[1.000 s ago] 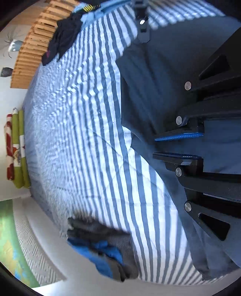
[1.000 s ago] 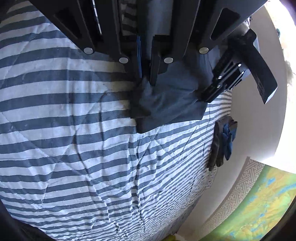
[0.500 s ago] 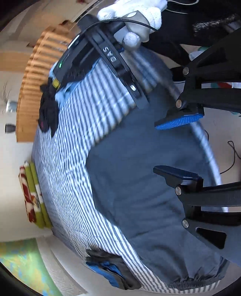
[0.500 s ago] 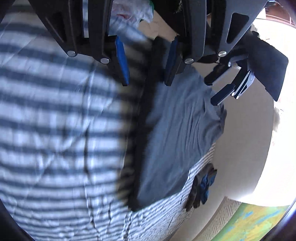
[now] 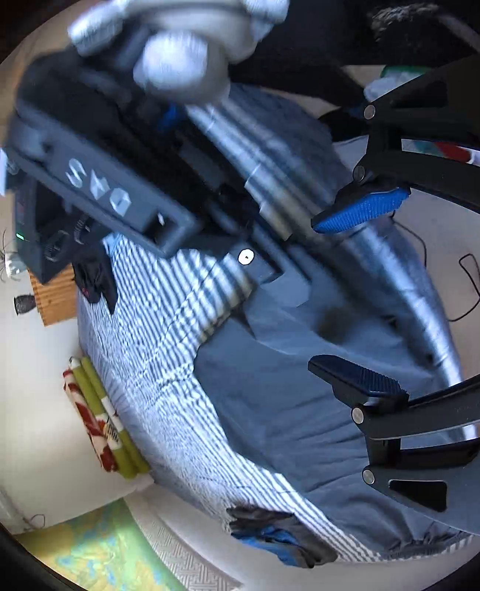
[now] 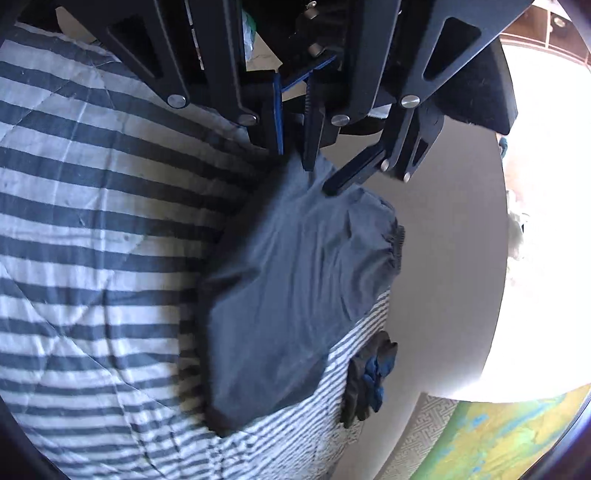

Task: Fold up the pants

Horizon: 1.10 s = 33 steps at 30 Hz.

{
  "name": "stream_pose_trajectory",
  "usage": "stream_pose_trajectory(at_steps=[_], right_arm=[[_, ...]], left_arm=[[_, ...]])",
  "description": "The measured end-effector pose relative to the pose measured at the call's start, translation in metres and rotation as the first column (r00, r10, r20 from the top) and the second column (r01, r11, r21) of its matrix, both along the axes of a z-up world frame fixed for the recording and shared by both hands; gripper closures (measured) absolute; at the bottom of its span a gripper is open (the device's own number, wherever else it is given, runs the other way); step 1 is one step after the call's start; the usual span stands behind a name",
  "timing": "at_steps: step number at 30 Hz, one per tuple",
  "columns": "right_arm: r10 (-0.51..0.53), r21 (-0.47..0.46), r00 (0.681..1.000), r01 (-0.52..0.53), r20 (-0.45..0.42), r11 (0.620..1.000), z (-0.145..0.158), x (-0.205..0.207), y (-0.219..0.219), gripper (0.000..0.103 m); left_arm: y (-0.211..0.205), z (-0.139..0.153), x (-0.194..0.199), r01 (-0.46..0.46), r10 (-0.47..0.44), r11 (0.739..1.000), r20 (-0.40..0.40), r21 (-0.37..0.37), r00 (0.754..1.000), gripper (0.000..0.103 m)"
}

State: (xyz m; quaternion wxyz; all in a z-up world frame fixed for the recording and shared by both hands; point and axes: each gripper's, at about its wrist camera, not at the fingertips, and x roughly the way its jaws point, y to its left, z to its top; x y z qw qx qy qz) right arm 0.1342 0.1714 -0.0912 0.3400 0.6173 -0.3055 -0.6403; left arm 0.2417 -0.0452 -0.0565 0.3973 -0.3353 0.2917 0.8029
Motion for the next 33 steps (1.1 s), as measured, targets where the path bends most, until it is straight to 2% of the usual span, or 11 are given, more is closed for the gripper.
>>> stream_pose_trajectory(at_steps=[2,4,7,11,13,16,23,24,25,27,33], right_arm=[[0.012,-0.001,1.000,-0.012,-0.003,1.000,0.004,0.001,-0.001,0.095],[0.019,-0.007,1.000,-0.019,-0.007,1.000,0.007,0.002,-0.002,0.095],[0.032,-0.001,0.999,-0.032,-0.041,0.999,0.009,0.002,0.001,0.091],[-0.043,0.008,0.996,0.044,-0.075,0.999,0.008,-0.011,0.027,0.085],[-0.134,0.042,0.988,0.137,-0.076,0.990,0.003,-0.030,0.042,0.063],[-0.204,0.054,0.978,0.206,-0.046,0.977,-0.008,-0.063,0.045,0.061],[-0.226,0.169,0.974,0.228,-0.032,0.959,-0.035,-0.126,0.004,0.061],[-0.249,0.171,0.968,0.249,-0.019,0.953,-0.036,-0.131,0.000,0.069],[-0.262,0.162,0.965,0.259,-0.005,0.952,-0.036,-0.132,-0.001,0.084],[-0.280,0.146,0.960,0.278,-0.006,0.950,-0.025,-0.133,-0.006,0.097],[-0.298,0.170,0.948,0.313,-0.109,0.934,0.027,-0.126,-0.031,0.100]], left_arm=[[0.003,-0.001,-0.001,-0.004,0.004,1.000,-0.018,-0.002,1.000,0.043],[0.005,-0.006,0.000,0.001,-0.001,1.000,-0.022,-0.022,1.000,0.074],[0.005,-0.010,-0.001,-0.006,0.006,1.000,-0.010,-0.016,1.000,0.092],[-0.005,-0.004,-0.005,-0.023,0.023,0.999,0.007,0.029,1.000,0.094],[-0.009,-0.001,-0.007,-0.033,0.032,0.998,0.024,0.054,0.999,0.094],[-0.012,0.004,-0.007,-0.046,0.044,0.996,0.036,0.080,0.998,0.095],[-0.028,0.015,-0.002,-0.066,0.059,0.985,0.053,0.158,0.997,0.095],[-0.030,0.016,-0.001,-0.079,0.070,0.982,0.058,0.172,0.996,0.095],[-0.034,0.017,-0.001,-0.098,0.086,0.977,0.068,0.189,0.994,0.096],[-0.044,0.016,0.001,-0.150,0.128,0.959,0.105,0.240,0.986,0.096],[-0.064,0.009,0.010,-0.203,0.152,0.924,0.177,0.323,0.972,0.097]])
